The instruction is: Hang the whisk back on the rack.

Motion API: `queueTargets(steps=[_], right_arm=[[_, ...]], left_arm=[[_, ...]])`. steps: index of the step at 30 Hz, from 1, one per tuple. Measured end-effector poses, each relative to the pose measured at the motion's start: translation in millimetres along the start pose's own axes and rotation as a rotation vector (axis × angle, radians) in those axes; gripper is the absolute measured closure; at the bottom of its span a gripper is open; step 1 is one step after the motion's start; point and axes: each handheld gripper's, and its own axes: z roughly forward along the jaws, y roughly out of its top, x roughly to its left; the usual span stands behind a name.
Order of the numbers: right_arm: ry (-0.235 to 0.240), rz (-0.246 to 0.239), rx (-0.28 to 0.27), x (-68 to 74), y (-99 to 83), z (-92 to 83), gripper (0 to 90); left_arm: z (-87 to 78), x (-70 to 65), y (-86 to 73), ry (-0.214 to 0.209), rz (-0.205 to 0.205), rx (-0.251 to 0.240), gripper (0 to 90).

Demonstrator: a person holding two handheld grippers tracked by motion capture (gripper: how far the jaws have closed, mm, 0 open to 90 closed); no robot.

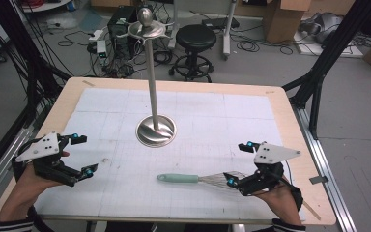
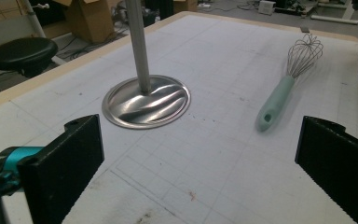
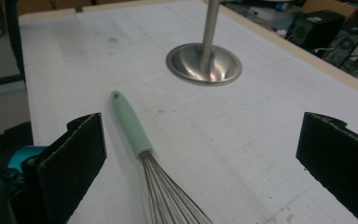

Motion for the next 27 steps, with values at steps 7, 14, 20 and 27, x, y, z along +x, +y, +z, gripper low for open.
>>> queueTargets(steps=[7,14,20,27], right_arm=[[0.061,-0.044,0.083,4.7,14.5,18.7,0.5],[0.130,-0.102,0.168,8.0,29.1,35.8,0.5],[0.201,-0.142,0.220,10.4,33.5,52.1,0.5],[0.266,-0.177,0.304,13.6,37.2,73.9,0.5]], left_arm=[[1.5,3.1,0.1,0.005,-0.011,-0.001,1.7],[2.3,2.9,0.9,0.008,-0.014,-0.006,1.7],[3.3,2.4,0.7,0.006,-0.014,-0.003,1.7],[3.2,3.2,0.2,0.005,-0.023,-0.012,1.7]])
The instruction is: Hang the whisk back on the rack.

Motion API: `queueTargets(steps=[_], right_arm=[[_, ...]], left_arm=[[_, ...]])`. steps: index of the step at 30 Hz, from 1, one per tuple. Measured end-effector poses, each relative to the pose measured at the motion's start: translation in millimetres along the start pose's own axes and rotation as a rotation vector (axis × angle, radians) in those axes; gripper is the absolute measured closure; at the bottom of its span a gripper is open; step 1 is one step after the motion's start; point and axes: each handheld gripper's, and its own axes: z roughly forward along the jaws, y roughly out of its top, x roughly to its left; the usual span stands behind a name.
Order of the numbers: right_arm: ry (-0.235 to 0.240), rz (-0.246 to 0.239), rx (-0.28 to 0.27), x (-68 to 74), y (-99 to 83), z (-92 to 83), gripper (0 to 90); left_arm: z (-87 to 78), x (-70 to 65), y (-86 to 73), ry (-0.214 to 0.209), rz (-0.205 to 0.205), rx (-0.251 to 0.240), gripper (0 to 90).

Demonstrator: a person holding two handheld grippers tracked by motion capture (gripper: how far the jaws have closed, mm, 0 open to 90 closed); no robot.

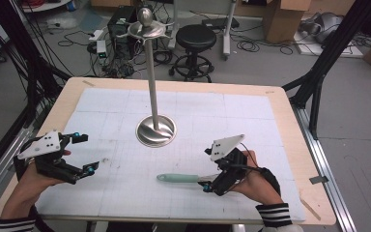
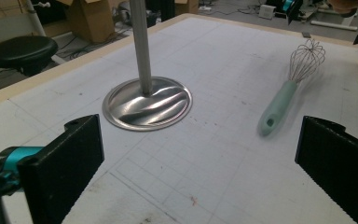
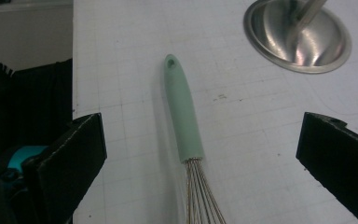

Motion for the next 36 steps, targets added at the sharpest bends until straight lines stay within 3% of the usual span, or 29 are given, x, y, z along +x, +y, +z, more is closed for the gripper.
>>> queueTargets(steps=[9,19,24,26,30,32,36], right_arm=[[0.044,-0.039,0.121,-2.3,12.2,30.2,0.5],[0.079,-0.076,0.236,-1.7,13.5,59.2,0.5],[0.101,-0.067,0.277,-1.2,12.3,68.3,0.6],[0.106,-0.067,0.289,-1.5,11.4,71.4,5.8],[0.112,-0.066,0.312,-2.5,11.2,75.0,6.8],[0.112,-0.062,0.321,-2.5,11.5,76.3,16.0],[0.107,-0.067,0.339,-3.3,11.7,79.7,21.7]], left_arm=[[0.2,-0.6,0.1,-0.006,0.003,-0.001,1.7],[0.8,-1.4,0.0,-0.009,0.003,-0.001,1.7],[1.9,-2.1,-0.2,-0.012,0.004,0.002,1.7],[2.1,-2.2,-0.2,-0.013,0.003,0.002,1.7],[2.2,-2.1,-0.3,-0.013,0.003,0.003,1.7],[2.4,-2.1,-0.4,-0.012,0.004,0.006,1.7],[3.1,-2.4,-0.5,-0.014,0.006,0.009,1.7]])
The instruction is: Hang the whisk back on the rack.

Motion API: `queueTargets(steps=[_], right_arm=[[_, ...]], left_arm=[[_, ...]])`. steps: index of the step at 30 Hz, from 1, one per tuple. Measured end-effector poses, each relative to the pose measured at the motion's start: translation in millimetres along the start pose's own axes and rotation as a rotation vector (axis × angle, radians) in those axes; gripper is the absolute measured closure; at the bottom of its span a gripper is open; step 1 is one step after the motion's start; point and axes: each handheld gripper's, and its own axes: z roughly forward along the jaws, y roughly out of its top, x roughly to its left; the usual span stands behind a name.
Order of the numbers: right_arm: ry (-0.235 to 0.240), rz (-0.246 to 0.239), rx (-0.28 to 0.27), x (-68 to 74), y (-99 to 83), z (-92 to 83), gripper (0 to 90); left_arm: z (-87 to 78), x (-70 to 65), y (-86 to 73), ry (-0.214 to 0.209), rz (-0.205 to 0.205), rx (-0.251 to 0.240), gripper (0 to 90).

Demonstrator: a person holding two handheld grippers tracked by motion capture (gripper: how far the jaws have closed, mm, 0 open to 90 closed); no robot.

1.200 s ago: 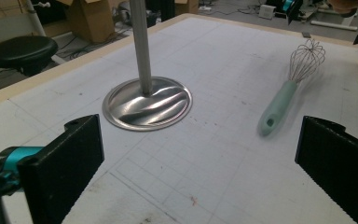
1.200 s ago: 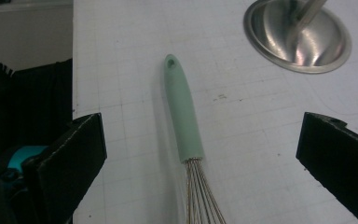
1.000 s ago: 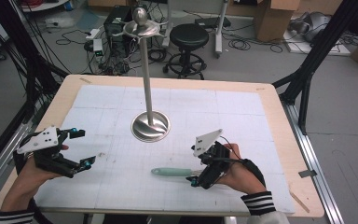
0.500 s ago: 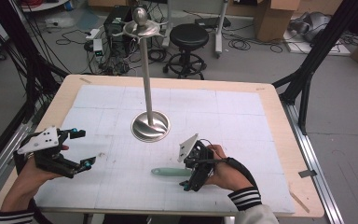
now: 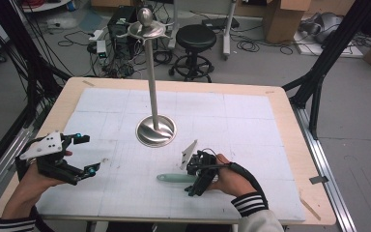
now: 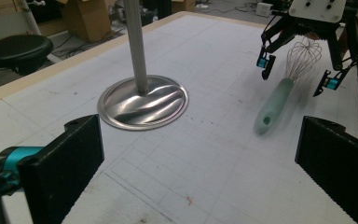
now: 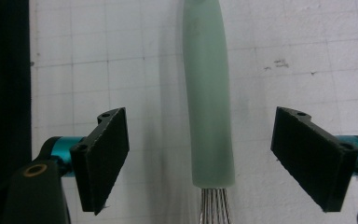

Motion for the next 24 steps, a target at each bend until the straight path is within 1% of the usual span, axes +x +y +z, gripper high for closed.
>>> queueTargets(steps=[2,3,5,9,11,19,24], right_arm=[[-0.010,0.000,0.014,-0.6,0.3,1.4,25.6],[-0.009,0.010,0.026,-0.6,0.4,2.0,28.2],[-0.011,0.004,0.031,-1.3,0.1,3.6,30.2],[-0.010,0.006,0.046,-1.4,0.3,4.3,39.6],[-0.004,-0.001,0.051,-1.9,0.5,5.0,43.3],[-0.016,-0.001,0.072,-2.4,1.0,7.0,51.5],[-0.007,-0.008,0.086,-1.9,1.6,8.5,57.0]], left_arm=[[0.0,0.1,0.0,0.000,0.000,0.000,1.7],[0.1,0.1,-0.1,0.001,-0.002,-0.001,1.7],[0.0,0.2,-0.1,0.000,-0.001,0.000,1.7],[0.6,0.1,-0.2,0.004,0.002,0.002,1.7],[0.5,0.3,-0.2,0.008,0.001,-0.001,1.7],[0.8,0.1,-0.4,0.005,0.003,0.002,1.7],[0.8,0.2,-0.5,0.004,0.004,0.005,1.7]])
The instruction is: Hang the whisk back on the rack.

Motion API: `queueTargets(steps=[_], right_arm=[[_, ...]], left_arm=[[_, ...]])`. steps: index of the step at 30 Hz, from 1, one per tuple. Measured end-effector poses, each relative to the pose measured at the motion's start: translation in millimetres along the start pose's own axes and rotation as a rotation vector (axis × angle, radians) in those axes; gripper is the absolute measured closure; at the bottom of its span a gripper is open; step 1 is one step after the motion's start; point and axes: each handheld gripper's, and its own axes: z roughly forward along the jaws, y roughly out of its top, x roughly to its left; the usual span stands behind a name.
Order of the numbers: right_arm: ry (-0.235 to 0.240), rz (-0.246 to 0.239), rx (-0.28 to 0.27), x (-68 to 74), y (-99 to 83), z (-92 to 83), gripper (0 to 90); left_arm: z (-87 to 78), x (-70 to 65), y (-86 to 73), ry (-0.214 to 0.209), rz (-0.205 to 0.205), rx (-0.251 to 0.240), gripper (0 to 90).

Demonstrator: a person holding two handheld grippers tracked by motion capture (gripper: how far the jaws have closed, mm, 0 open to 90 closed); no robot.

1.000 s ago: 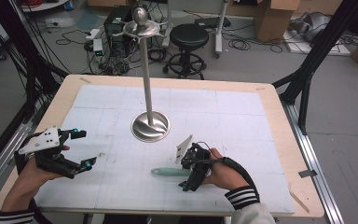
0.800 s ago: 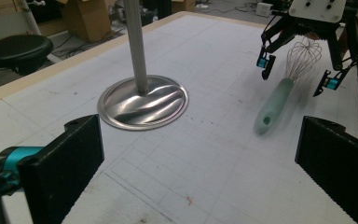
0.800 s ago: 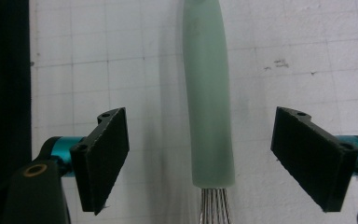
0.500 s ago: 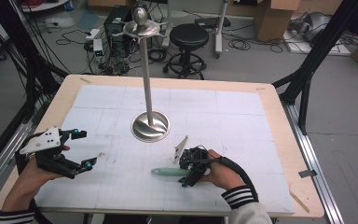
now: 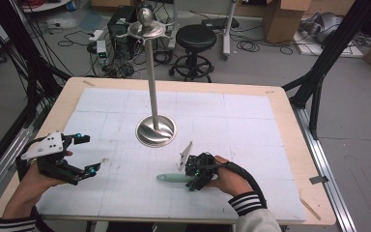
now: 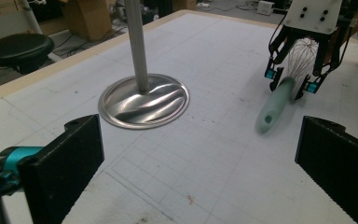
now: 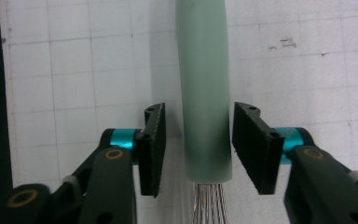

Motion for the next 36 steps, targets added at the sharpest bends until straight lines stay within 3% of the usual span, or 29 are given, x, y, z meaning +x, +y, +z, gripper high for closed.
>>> queueTargets(steps=[4,6,12,18,23,32,36], right_arm=[[0.002,-0.014,0.016,0.1,0.6,2.4,61.7],[-0.006,-0.028,0.016,0.5,1.0,0.8,68.4],[0.007,-0.040,0.020,1.2,1.0,0.6,69.0],[0.022,-0.088,0.028,4.5,3.2,-0.8,69.3],[0.035,-0.083,-0.008,3.7,2.0,-8.1,69.4],[0.039,-0.057,-0.126,-0.3,-6.0,-35.0,69.4],[0.017,-0.055,-0.155,-2.5,-8.3,-50.7,69.4]], left_arm=[[0.0,-0.1,0.0,0.001,-0.001,-0.002,1.7],[-0.1,0.1,-0.1,0.001,0.000,-0.002,1.7],[0.1,0.0,-0.2,0.002,-0.001,0.000,1.7],[0.2,0.2,-0.7,0.005,-0.005,0.000,1.7],[0.8,-0.1,-1.2,0.003,-0.007,0.001,1.7],[0.5,0.4,-1.3,0.004,-0.004,0.005,1.7],[0.5,0.5,-1.4,0.005,-0.008,0.003,1.7]])
